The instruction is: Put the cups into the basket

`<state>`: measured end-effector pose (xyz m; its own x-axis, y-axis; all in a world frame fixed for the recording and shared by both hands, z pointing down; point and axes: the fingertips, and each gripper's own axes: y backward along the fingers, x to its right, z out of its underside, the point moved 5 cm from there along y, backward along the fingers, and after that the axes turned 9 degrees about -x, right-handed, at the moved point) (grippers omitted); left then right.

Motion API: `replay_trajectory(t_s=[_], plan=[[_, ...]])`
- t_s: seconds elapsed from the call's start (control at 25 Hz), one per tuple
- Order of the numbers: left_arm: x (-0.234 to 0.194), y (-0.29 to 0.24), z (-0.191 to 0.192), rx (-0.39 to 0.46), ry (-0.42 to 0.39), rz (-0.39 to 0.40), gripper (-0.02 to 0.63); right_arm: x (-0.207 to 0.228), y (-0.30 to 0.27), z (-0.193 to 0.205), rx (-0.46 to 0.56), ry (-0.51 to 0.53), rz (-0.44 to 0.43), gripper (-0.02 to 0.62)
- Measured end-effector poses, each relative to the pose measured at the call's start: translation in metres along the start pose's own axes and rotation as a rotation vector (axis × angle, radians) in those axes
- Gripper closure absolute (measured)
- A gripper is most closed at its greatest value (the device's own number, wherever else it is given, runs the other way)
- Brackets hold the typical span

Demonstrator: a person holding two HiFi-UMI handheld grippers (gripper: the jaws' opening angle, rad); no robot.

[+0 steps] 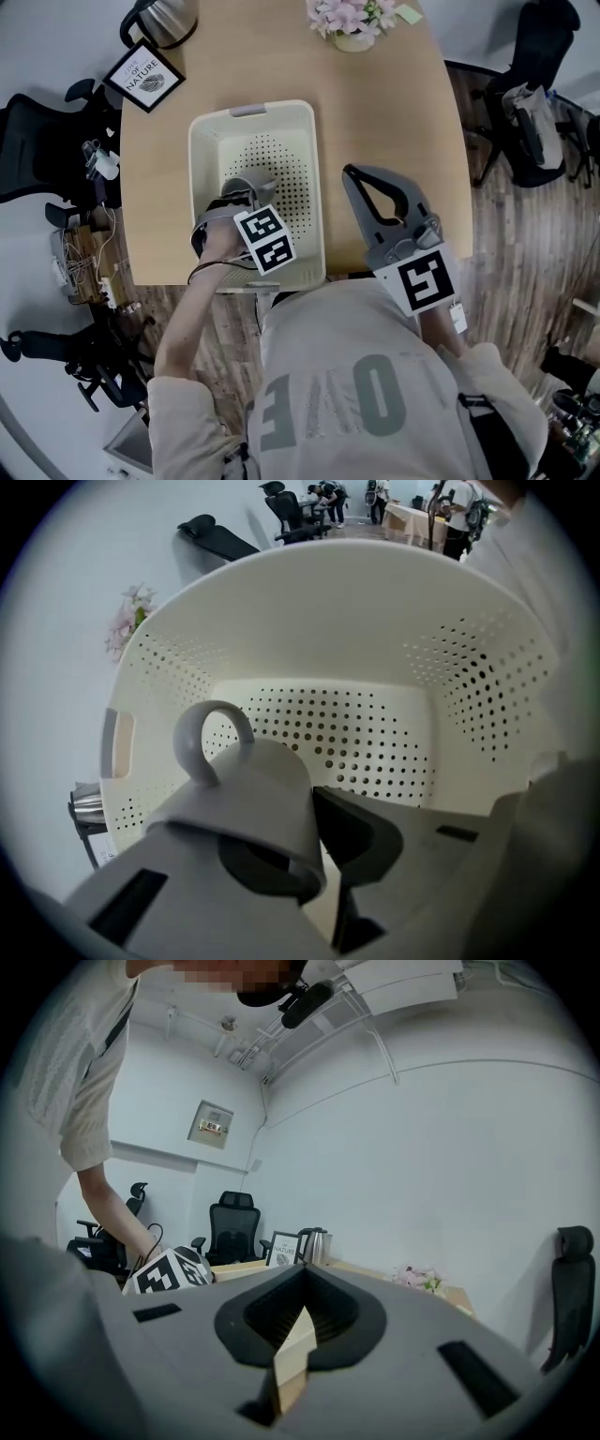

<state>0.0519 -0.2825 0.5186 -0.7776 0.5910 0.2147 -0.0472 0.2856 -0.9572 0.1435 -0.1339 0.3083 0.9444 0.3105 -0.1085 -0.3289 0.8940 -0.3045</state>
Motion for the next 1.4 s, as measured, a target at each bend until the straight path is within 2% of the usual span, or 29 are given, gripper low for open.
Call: replay_trajectory(t_s=[0.28, 0.48, 0.68, 0.88, 1.0, 1.2, 1.32, 1.4], plan=[[0.013, -0.02, 0.0, -0.088, -0.08, 0.068, 0.557, 0.009, 0.001, -0.001, 0.002, -0.023, 0.018, 0.604], [0.015, -0.022, -0.002, -0.118, -0.172, -0.001, 0.539, 0.007, 0.003, -0.002, 0.007, -0.028, 0.002, 0.604], [0.005, -0.006, -0.009, -0.061, -0.131, -0.044, 0.508, 0.003, 0.005, -0.002, 0.013, -0.03, -0.011, 0.604], [-0.001, 0.027, -0.006, -0.012, -0.097, -0.104, 0.506, 0.001, 0.007, -0.008, 0.018, -0.023, -0.021, 0.604], [-0.009, 0.062, 0.001, 0.041, -0.027, -0.162, 0.507, -0.002, 0.008, -0.011, 0.025, -0.012, -0.025, 0.604], [-0.021, 0.119, 0.02, 0.165, 0.178, -0.243, 0.508, -0.013, 0.009, -0.017, 0.031, 0.015, -0.043, 0.604], [-0.032, 0.159, 0.032, 0.291, 0.331, -0.334, 0.509, -0.017, 0.008, -0.024, 0.038, 0.04, -0.051, 0.604], [-0.035, 0.184, 0.04, 0.408, 0.456, -0.405, 0.509, -0.02, 0.008, -0.029, 0.05, 0.052, -0.047, 0.604]])
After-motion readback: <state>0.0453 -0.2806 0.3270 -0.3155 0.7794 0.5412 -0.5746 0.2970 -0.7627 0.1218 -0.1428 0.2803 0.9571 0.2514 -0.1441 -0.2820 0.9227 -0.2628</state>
